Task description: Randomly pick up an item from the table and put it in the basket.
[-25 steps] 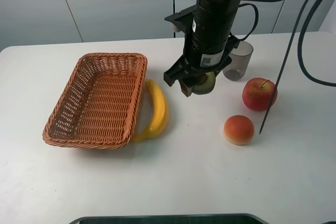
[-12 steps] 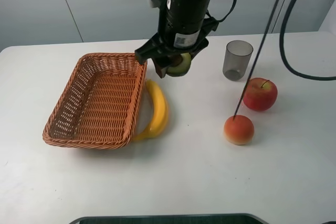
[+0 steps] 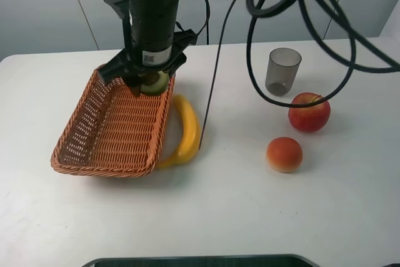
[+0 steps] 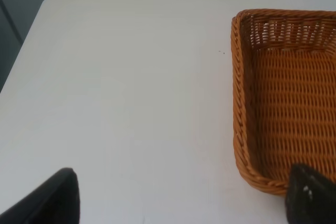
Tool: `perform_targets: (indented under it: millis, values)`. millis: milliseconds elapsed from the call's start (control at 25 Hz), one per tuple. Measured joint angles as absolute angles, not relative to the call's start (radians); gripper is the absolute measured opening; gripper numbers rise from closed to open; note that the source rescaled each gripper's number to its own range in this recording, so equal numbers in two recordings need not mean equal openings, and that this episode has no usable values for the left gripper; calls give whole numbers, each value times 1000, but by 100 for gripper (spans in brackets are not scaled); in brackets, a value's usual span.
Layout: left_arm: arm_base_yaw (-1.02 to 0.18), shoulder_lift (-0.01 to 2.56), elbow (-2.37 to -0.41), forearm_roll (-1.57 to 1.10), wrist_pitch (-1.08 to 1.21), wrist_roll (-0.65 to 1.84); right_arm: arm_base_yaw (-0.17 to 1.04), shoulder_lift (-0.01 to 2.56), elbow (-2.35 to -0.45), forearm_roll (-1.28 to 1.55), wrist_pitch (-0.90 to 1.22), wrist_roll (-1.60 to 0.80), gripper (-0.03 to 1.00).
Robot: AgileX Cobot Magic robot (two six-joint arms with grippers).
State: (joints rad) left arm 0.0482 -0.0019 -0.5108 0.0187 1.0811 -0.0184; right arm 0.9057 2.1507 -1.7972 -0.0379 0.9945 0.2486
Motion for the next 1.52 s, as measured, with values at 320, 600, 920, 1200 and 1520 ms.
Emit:
perform_targets:
  millis: [320, 600, 920, 1200, 1520]
  values:
    - [48, -2, -511, 19, 1081, -18, 916, 2230, -1838, 11, 930, 269, 1]
    - [48, -2, -511, 19, 1081, -18, 918, 2246, -1838, 101, 890, 291, 1]
    - [48, -2, -511, 19, 1081, -23, 920, 2246, -1838, 144, 869, 279, 97]
    - [48, -2, -511, 19, 1081, -21, 906, 2230, -1838, 167, 902, 276, 100]
    - [48, -2, -511, 19, 1081, -21, 794, 2062, -1652, 157, 930, 266, 100]
